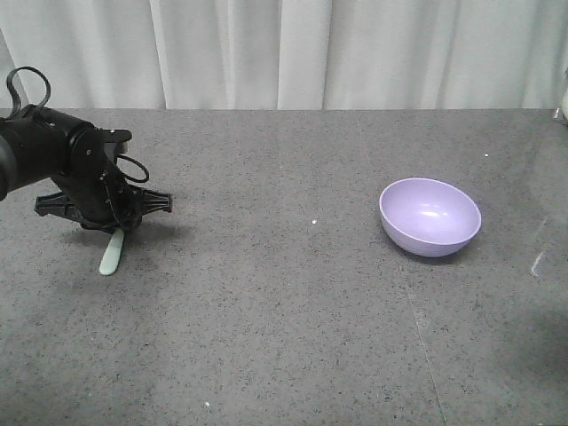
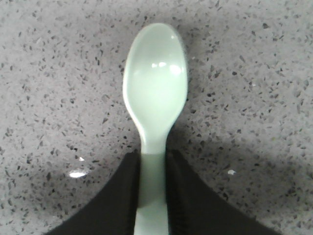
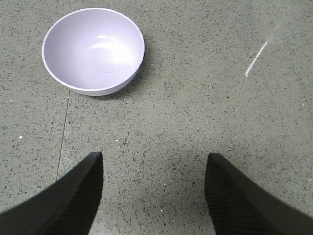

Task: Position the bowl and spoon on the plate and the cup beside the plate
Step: 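Lift the spoon with the left gripper off the counter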

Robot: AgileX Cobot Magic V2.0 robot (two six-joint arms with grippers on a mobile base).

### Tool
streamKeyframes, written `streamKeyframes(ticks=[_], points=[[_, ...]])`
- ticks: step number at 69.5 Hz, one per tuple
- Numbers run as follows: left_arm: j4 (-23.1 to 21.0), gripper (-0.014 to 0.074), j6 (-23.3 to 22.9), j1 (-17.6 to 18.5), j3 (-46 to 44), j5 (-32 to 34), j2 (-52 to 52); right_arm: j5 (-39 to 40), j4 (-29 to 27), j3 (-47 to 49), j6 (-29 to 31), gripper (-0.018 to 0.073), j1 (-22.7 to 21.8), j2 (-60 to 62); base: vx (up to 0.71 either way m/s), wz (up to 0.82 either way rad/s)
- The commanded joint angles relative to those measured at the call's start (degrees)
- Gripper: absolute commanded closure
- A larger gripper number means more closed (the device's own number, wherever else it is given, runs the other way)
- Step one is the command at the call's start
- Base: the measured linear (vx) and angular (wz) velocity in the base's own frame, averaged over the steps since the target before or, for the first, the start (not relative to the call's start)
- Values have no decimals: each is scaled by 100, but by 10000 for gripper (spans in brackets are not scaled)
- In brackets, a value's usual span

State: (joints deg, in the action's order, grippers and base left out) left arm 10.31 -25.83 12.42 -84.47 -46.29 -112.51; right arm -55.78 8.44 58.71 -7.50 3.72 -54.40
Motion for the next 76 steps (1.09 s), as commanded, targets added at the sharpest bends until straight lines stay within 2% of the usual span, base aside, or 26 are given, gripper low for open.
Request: streamKeyframes(ticks=[1,15,33,60,76], points=[[-70,606,-85,22,-107,21,228,278,84,187,6,108,-10,37,0,0],[9,604,-98,22,-107,34,514,278,84,187,6,108,-10,37,0,0],[40,604,-65,42,-107,-149,1628,278,84,187,6,108,-10,37,0,0],[40,604,676,42,-107,-1151,3481,283,84,187,1,108,-10,37,0,0],[40,604,969,42,-107,-1428,4208,292,-64,187,1,108,-10,37,0,0]])
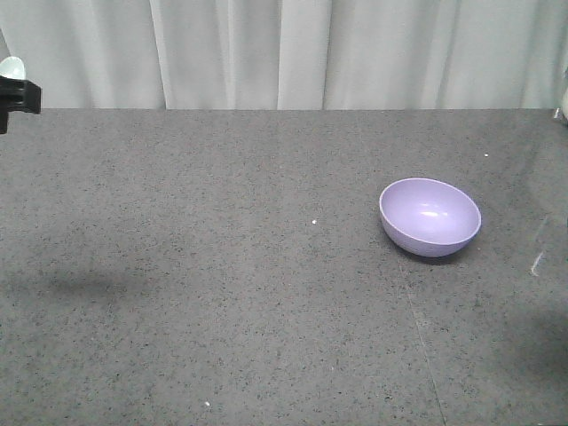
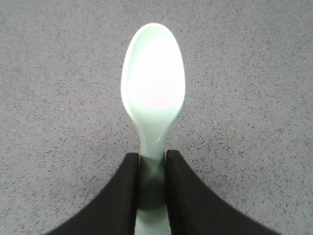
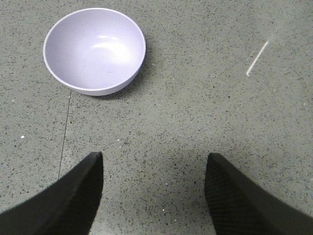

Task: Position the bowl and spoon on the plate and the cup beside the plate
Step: 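Lift the spoon with the left gripper off the counter, then lower the right gripper onto the bowl rim and close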

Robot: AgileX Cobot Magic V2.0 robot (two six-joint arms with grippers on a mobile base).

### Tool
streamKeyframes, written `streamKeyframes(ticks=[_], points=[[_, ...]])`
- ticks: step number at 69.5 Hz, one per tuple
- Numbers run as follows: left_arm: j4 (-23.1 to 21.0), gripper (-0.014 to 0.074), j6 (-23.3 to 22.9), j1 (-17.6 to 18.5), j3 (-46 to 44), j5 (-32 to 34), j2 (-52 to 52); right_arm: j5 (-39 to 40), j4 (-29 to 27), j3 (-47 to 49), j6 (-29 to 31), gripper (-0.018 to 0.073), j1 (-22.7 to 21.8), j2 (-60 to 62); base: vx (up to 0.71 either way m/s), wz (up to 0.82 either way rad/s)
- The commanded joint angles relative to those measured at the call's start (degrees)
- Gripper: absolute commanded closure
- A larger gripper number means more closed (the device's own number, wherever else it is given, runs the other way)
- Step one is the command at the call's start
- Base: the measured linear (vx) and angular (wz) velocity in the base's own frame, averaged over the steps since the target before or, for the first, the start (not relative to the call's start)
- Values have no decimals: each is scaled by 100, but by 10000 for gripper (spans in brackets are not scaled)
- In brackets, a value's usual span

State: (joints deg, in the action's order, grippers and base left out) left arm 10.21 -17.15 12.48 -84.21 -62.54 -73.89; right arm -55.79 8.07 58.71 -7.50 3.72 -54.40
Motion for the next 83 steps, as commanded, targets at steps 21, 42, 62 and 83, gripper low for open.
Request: streamKeyframes(ticks=[21,42,62,83], points=[[55,604,101,37,-133,199,583,1039,-3,187,1,108,-10,-163,0,0],[50,604,101,37,-133,199,581,1567,141,703,1,108,-10,-1630,0,0],[50,604,101,37,-133,199,581,1874,181,1401,1,108,-10,-3110,0,0],[50,604,101,37,-133,199,581,2110,161,1640,1,108,-10,-4119,0,0]])
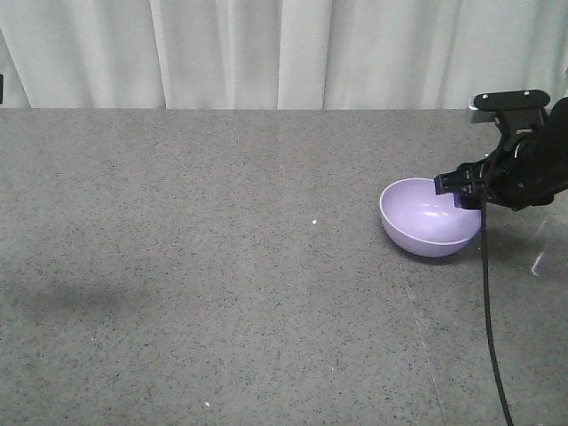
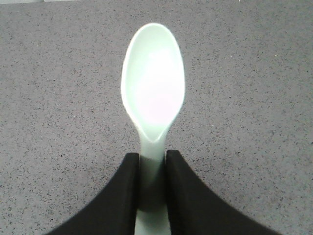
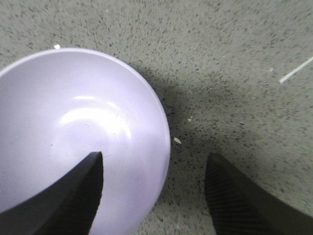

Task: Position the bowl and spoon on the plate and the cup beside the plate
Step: 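Lower the right gripper onto the bowl rim and close, then lift the lavender bowl by its rim with the right gripper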

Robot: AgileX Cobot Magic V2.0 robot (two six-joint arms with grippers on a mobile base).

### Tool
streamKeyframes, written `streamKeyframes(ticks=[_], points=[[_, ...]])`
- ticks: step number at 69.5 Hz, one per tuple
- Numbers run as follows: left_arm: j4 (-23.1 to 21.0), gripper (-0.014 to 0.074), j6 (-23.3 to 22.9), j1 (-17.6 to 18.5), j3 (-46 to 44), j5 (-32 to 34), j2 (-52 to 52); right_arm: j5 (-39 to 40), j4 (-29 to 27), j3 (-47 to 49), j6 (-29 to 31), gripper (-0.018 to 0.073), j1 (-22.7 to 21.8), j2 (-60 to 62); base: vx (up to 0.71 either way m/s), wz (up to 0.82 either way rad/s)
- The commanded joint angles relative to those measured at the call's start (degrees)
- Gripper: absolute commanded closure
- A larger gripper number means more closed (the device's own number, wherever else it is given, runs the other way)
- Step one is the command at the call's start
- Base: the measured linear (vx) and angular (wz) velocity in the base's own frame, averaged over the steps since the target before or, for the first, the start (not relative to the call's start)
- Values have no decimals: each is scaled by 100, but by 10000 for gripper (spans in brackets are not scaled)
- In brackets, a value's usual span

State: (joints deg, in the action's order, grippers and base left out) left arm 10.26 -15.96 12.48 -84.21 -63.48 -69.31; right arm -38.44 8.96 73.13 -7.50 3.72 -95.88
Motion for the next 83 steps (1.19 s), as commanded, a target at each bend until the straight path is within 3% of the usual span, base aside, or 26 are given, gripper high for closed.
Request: streamKeyframes(ticks=[1,28,36,50,83], points=[[45,604,-18,37,-133,293,123,385,65,198,1,108,-10,-5,0,0],[45,604,-18,37,-133,293,123,525,51,198,1,152,-10,-566,0,0],[45,604,-18,37,-133,293,123,552,51,198,1,259,-10,-574,0,0],[45,604,-18,37,-133,293,123,582,51,198,-4,577,-10,-519,0,0],[46,603,-18,37,-133,293,123,-221,-154,198,-24,565,-10,1180,0,0]])
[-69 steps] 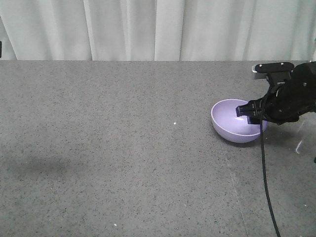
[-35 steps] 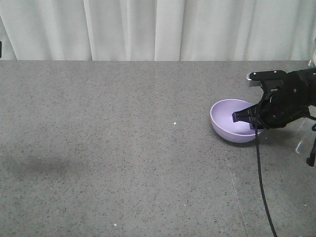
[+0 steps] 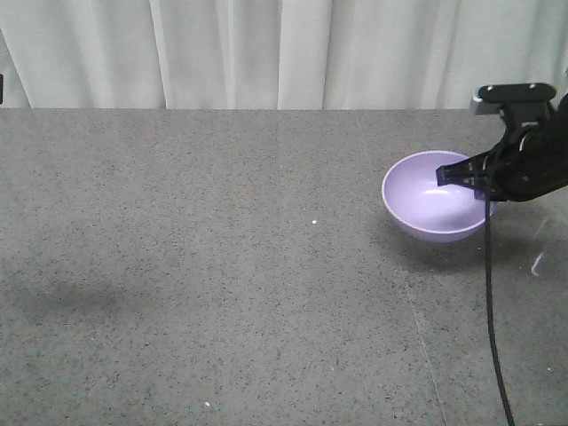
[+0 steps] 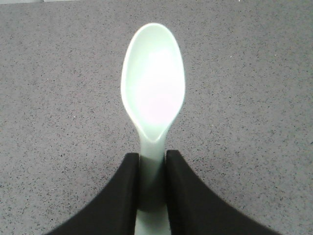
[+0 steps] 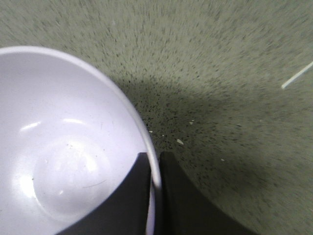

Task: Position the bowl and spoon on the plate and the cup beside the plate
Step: 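Lift the lavender bowl by its rim with the right gripper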

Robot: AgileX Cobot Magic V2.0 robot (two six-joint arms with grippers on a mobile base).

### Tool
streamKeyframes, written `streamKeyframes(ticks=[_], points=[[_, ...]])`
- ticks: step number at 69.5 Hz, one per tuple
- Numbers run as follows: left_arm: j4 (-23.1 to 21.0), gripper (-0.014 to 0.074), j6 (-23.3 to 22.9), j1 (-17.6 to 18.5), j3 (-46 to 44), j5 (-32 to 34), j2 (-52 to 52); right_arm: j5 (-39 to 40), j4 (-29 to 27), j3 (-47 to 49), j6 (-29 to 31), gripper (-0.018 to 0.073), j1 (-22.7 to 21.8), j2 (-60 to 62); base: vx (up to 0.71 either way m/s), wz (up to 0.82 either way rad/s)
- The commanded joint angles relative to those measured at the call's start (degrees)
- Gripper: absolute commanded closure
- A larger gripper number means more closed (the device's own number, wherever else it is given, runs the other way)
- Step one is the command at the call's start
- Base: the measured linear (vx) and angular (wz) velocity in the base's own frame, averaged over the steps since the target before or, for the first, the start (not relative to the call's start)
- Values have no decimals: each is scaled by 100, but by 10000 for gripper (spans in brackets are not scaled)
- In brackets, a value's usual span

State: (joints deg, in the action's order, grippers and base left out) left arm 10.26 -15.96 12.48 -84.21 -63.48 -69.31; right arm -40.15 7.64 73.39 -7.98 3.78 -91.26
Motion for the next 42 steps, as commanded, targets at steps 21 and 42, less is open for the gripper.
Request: streamKeyframes(ticks=[21,42], points=[[46,603,-18,37,-133,293,123,-1259,-163,172,30,565,-16,2564,0,0],[46,603,-18,37,-133,293,123,-1659,70,172,73,565,-16,3446,0,0]])
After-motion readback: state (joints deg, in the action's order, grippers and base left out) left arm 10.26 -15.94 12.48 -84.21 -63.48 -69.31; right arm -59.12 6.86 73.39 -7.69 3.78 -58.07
